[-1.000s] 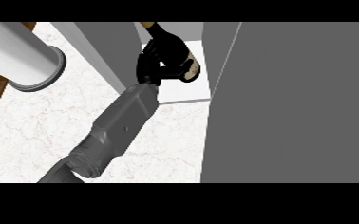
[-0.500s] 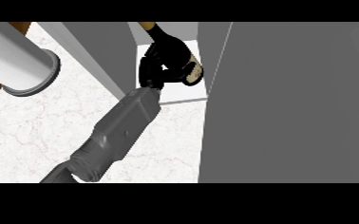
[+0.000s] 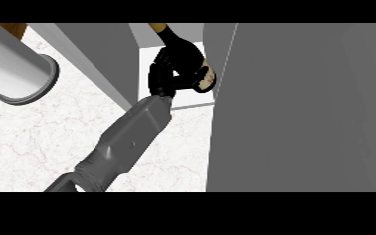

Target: Pick up the wine, place it into the cabinet and close the cabinet

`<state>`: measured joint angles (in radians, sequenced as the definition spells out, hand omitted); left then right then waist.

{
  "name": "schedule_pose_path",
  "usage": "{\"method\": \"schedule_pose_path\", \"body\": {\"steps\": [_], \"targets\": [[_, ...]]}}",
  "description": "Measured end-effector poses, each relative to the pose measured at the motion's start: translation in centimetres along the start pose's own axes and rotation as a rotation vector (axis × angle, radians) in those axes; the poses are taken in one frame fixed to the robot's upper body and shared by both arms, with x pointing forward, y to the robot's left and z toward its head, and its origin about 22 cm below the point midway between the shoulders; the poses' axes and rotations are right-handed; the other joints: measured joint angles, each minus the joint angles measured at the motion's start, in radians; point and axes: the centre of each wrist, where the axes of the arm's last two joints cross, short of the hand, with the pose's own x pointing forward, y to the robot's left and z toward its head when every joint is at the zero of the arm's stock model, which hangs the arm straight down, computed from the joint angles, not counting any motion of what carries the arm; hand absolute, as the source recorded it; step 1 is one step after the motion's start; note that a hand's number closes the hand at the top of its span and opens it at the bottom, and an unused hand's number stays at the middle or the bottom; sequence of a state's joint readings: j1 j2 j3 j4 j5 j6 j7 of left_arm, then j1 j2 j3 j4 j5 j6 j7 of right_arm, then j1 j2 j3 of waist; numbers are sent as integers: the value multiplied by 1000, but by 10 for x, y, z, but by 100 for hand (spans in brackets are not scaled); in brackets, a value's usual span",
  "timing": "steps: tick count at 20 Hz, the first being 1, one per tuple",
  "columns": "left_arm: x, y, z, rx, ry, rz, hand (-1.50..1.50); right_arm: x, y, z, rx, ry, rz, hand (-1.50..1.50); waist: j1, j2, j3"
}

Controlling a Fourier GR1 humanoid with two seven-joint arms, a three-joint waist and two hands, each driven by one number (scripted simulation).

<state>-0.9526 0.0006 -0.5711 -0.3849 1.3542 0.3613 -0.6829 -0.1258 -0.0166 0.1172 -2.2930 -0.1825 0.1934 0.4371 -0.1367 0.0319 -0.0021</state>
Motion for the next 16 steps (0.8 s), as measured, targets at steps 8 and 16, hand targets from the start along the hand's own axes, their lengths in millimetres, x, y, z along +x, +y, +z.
{"method": "schedule_pose_path", "body": {"steps": [8, 16], "targets": [[4, -10, 0, 53, -32, 36, -150, 2, -3, 1, -7, 1, 11, -150, 2, 0, 0], [6, -15, -3, 72, -47, -22, -150, -1, -2, -1, -2, 1, 12, -150, 2, 1, 1]]}}
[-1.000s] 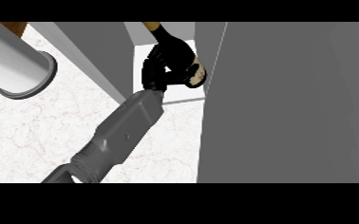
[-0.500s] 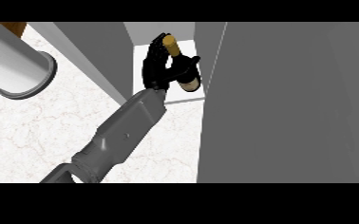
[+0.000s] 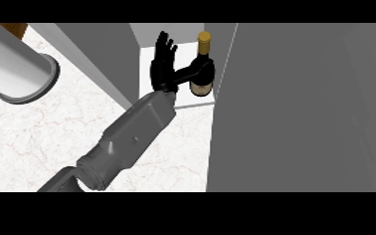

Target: Pick up the wine, place it into the cabinet and close the cabinet

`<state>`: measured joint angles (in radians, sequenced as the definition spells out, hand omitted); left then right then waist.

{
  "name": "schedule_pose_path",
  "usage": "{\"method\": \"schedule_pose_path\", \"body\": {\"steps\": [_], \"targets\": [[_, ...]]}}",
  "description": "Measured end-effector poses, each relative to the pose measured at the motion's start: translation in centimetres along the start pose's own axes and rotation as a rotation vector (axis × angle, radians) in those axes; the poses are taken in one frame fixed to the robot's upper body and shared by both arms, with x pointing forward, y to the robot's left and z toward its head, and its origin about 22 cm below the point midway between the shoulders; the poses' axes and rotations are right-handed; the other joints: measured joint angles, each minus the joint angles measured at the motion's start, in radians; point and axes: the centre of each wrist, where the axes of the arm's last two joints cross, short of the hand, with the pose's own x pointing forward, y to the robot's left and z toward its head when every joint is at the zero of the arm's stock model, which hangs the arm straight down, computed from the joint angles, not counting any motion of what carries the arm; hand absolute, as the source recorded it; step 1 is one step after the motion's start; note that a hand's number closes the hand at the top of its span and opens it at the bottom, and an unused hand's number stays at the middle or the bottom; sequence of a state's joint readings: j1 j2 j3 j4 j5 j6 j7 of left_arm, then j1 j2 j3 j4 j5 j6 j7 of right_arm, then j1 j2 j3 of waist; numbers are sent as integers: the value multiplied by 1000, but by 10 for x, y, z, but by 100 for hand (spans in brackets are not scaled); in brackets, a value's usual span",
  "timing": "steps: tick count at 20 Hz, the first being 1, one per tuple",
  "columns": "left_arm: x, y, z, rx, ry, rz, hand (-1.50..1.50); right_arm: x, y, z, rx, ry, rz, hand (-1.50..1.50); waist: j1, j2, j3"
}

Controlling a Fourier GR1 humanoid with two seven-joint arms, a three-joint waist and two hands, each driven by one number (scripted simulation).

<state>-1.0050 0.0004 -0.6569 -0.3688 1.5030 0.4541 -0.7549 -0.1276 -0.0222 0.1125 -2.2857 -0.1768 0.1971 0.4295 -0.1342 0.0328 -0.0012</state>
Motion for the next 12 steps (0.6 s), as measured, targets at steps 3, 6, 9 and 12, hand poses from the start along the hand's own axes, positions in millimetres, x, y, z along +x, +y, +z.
{"method": "schedule_pose_path", "body": {"steps": [3, 6, 9, 12], "targets": [[0, -1, -1, -20, -28, -69, -150, 0, 0, 0, 4, -6, -3, -150, -2, 1, 0], [2, -6, -2, -55, -53, -115, -150, 1, 1, 0, 2, 0, -6, -150, 6, -1, 0], [3, -9, -1, -83, -71, -139, -150, 2, -1, 2, 1, -2, -7, -150, 7, -2, 0], [2, -10, 1, -98, -91, -136, -150, 4, 1, 2, -2, 1, -5, -150, 15, -4, 0]]}}
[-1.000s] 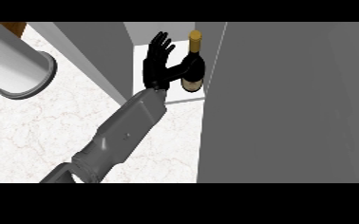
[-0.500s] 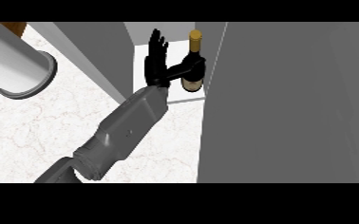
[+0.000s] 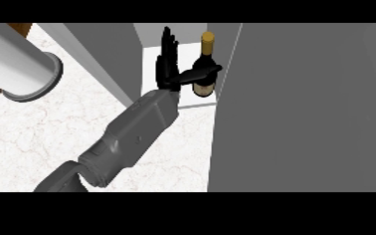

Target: Pick up the wine, place it into the cabinet and close the cabinet

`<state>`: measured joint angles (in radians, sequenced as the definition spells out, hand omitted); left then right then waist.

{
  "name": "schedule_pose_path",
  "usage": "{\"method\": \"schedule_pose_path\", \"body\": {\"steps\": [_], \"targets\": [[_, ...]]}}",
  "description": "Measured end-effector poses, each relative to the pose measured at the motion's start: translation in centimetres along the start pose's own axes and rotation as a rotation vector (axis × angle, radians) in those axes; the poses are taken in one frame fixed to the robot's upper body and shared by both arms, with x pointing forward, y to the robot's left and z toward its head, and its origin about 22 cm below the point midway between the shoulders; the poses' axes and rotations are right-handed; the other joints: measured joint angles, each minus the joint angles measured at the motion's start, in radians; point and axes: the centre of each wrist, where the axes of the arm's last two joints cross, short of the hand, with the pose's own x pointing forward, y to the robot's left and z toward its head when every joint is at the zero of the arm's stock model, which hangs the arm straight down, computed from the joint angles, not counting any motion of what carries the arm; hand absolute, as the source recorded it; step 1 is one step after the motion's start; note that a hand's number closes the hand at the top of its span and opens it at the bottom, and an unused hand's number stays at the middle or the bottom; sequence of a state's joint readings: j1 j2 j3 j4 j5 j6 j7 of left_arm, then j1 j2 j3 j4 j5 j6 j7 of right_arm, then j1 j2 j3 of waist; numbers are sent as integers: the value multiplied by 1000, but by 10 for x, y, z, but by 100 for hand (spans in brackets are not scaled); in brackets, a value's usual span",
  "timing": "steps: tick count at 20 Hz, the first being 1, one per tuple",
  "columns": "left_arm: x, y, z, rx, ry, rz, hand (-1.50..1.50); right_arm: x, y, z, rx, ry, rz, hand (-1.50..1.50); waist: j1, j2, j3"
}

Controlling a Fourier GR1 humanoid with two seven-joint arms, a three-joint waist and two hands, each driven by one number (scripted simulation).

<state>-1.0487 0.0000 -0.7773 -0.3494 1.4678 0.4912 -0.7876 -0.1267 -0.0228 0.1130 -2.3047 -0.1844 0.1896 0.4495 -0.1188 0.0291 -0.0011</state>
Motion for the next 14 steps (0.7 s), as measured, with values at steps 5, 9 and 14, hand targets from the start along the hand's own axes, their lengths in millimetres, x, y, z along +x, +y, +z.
{"method": "schedule_pose_path", "body": {"steps": [5, 9, 14], "targets": [[0, -7, 7, -13, -40, 17, -150, 1, -2, 0, -4, 2, -2, -150, 10, -4, 0], [1, -11, 9, -27, -47, 52, -150, 4, -4, 3, -15, 9, -3, -150, 21, -6, 0], [-1, -15, 18, -60, -35, 82, -150, 2, -5, 5, -22, 19, 1, -150, 38, -11, 1]]}}
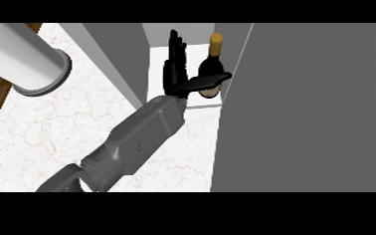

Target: Pick up the wine, place it into the cabinet and close the cabinet

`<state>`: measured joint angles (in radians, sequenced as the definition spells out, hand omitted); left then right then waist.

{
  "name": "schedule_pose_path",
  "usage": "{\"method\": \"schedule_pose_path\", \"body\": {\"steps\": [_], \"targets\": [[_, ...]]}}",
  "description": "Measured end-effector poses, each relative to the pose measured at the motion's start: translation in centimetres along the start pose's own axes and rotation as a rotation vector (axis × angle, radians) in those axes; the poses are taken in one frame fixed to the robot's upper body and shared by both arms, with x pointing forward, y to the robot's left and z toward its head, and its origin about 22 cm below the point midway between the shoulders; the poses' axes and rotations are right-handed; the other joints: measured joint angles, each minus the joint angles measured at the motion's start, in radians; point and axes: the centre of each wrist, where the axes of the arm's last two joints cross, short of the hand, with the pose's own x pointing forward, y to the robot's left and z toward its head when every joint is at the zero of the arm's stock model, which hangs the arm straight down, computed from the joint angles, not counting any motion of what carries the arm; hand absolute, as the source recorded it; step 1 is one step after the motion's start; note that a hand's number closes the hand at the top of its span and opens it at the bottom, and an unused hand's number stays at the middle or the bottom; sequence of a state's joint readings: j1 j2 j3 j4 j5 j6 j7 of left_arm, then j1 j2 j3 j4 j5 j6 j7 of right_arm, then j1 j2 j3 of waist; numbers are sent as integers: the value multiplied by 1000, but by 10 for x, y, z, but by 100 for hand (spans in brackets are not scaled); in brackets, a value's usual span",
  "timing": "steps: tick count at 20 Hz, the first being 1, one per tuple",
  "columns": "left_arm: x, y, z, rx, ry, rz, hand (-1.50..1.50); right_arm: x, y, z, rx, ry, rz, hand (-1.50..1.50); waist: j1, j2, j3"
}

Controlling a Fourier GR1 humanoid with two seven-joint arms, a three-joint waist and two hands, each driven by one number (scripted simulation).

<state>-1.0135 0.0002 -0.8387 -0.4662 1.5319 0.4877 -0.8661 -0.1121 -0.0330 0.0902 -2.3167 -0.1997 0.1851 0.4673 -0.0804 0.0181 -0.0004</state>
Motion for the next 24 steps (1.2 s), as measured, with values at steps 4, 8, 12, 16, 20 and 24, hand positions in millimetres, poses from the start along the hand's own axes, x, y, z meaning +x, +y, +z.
{"method": "schedule_pose_path", "body": {"steps": [4, 8, 12, 16, 20, 24], "targets": [[-8, 1, 14, -43, 12, 17, -150, 0, 1, -1, -11, 8, 2, -150, 17, -4, 0], [-9, -3, 21, -73, 12, 10, -150, 4, 3, 2, -28, 7, 6, -150, 32, -9, 0], [-14, -3, 35, -91, 7, 11, -150, 2, 1, 1, -41, 15, 11, -150, 45, -12, 0], [-19, 0, 48, -104, 0, 7, -150, 0, 5, 5, -48, 16, 12, -150, 60, -16, 0], [-20, 5, 59, -120, -9, 17, -150, 4, 4, 4, -59, 23, 18, -150, 72, -18, 0], [-20, 14, 72, -146, -19, 20, -150, 4, 2, 3, -70, 22, 24, -150, 79, -20, 0]]}}
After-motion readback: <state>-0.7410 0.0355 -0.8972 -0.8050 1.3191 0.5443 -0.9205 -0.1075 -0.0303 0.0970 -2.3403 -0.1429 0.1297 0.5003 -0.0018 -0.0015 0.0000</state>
